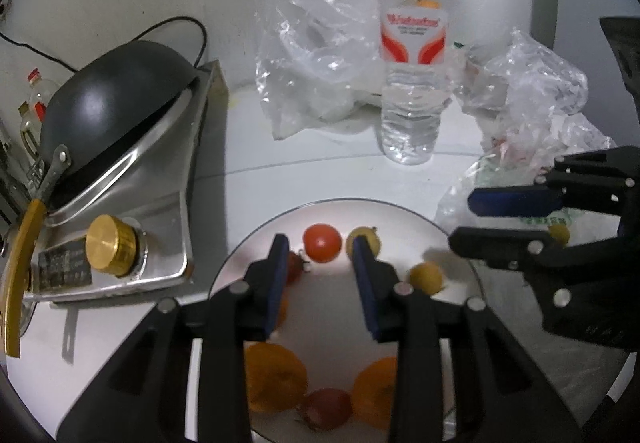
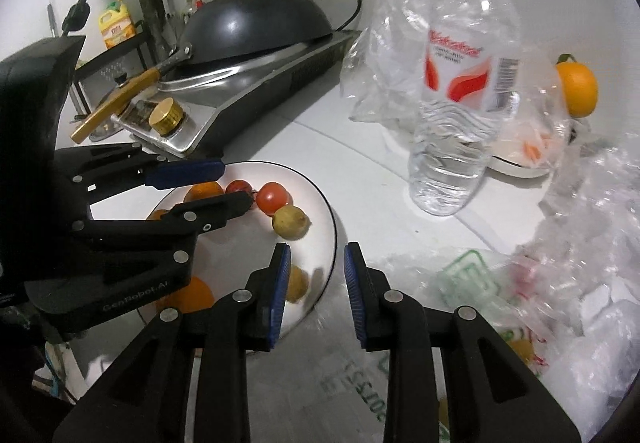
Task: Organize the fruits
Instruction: 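Lower both fruits onto the plate and open both tools, then move both open tools back to the fruit on the plastic bag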
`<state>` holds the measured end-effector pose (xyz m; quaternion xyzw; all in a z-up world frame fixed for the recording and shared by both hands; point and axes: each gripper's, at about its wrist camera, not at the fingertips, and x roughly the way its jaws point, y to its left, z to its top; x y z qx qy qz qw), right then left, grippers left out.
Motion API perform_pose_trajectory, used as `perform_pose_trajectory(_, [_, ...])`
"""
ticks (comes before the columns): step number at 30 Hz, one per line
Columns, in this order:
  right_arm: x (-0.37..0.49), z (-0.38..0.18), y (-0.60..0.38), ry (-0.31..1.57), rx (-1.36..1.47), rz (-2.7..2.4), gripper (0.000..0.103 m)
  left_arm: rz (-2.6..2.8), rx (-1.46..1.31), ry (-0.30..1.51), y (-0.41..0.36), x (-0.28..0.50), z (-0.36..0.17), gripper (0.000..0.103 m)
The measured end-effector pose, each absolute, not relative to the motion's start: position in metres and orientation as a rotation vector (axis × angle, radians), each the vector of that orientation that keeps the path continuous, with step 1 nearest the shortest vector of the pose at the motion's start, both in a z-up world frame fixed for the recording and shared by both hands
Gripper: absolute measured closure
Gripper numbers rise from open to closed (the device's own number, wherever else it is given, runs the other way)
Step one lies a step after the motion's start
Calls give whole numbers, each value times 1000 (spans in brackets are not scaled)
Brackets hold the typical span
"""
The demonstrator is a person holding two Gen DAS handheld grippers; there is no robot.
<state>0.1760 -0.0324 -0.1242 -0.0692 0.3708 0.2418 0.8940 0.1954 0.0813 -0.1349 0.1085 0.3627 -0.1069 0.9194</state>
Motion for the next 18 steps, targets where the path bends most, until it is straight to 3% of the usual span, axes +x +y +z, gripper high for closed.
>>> perform_pose_trajectory(9, [145, -111, -57, 733, -141, 493, 73, -211, 210, 732, 62, 172, -128, 63])
perform_pose_trajectory(12, [137, -109, -66, 729, -138, 490, 74, -208, 189, 721, 57, 164, -122, 48])
perform_pose_trajectory(18, [121, -103, -84, 709, -129, 477, 73, -219, 190, 702, 42, 148, -116, 48])
